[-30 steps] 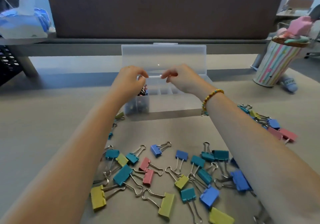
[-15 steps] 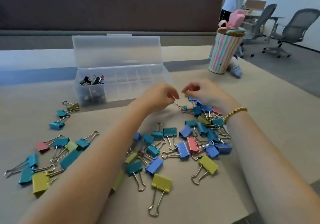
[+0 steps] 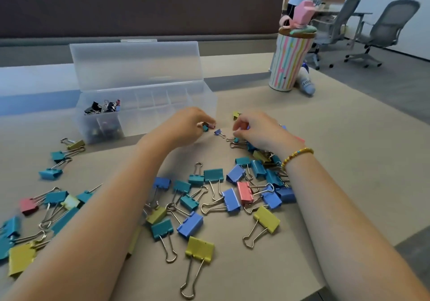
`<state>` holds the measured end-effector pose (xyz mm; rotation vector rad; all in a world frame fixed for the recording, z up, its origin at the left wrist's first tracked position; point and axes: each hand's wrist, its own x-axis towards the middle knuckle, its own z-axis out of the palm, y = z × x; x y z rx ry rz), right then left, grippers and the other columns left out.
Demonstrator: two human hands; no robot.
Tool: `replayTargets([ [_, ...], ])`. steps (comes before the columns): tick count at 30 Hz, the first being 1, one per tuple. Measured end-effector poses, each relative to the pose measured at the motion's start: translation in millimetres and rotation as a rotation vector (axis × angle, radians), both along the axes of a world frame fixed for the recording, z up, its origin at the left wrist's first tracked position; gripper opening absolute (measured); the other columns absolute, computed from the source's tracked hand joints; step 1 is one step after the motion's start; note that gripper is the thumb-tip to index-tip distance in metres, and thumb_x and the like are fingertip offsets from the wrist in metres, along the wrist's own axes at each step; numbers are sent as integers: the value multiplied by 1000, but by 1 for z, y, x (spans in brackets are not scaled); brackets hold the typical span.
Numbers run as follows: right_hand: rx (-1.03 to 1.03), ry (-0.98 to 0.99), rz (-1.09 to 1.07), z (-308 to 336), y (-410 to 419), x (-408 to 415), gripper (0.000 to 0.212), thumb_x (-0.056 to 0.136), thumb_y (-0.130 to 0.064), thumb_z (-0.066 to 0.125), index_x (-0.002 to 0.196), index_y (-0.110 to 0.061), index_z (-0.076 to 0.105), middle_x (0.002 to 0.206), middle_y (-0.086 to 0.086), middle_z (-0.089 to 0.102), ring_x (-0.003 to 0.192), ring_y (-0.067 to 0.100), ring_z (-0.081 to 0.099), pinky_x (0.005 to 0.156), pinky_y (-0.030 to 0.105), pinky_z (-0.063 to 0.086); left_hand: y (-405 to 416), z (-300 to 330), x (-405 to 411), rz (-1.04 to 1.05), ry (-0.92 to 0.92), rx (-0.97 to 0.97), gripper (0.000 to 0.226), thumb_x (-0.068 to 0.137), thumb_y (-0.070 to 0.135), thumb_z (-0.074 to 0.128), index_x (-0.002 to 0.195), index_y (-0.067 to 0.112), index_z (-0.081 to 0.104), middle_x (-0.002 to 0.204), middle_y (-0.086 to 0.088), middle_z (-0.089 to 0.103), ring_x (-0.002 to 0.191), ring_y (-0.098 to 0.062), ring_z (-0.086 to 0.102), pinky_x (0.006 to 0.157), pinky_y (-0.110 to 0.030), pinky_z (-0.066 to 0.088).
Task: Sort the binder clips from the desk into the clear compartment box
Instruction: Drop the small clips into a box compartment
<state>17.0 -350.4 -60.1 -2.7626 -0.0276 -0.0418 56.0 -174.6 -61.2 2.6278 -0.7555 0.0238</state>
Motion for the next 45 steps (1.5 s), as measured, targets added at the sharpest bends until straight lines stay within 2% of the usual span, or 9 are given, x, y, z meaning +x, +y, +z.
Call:
replayTargets([
  [3,-123,18,2,1,3,0,15,91,-33,57,103,-25,62,92,-8,53,92,14,48,88,31,36,5,-2,1,16,44,92,47,92,0,43,130,24,54,142,-1,45,129,-22,41,105,-29,31],
  [7,-109,34,10,-1,11,1,18,93,-27,55,108,-21,61,105,-1,59,93,16,51,82,29,45,6,-5,1,-18,87,221,41,98,14,38,136,25,46,145,-3,43,130,-24,41,105,-30,30],
  [13,-20,28,2,-1,15,5,21,94,-25,53,112,-15,59,114,5,59,93,15,49,75,26,40,12,4,1,14,88,189,36,95,16,48,129,19,56,133,-3,55,116,-21,51,90,-23,35],
  [20,1,155,41,2,16,4,35,90,-29,60,122,-16,53,122,4,55,99,16,50,77,25,41,11,0,4,75,105,205,54,87,32,63,135,15,45,129,-8,49,114,-23,50,95,-30,39],
  [28,-76,104,-32,-1,26,6,22,95,-15,51,115,-10,58,116,9,59,101,20,54,78,25,43,2,-11,7,63,63,142,30,88,21,59,117,14,56,118,-10,51,106,-24,52,91,-30,41],
  [34,-88,104,-8,-1,26,6,28,96,-13,50,123,-12,51,123,8,54,110,21,51,79,24,39,6,-8,7,55,115,120,43,88,19,61,128,15,47,123,-8,50,109,-22,51,92,-29,41],
  [38,-82,83,-14,-1,25,7,28,96,-10,49,123,-11,54,124,8,55,112,22,51,81,24,39,9,-7,7,42,119,121,38,88,19,60,124,14,51,120,-8,52,107,-21,51,90,-27,40],
  [42,133,-47,-48,1,23,7,18,97,-14,47,111,-12,58,116,5,60,99,15,52,81,25,40,8,-7,4,29,112,136,33,89,18,58,121,13,53,118,-8,51,101,-19,51,87,-25,40],
  [45,507,-43,-122,2,23,8,8,98,-13,43,103,-13,49,101,4,64,81,10,58,66,22,47,7,-9,4,20,78,166,32,89,18,57,120,13,51,119,-8,49,101,-20,49,86,-25,39],
])
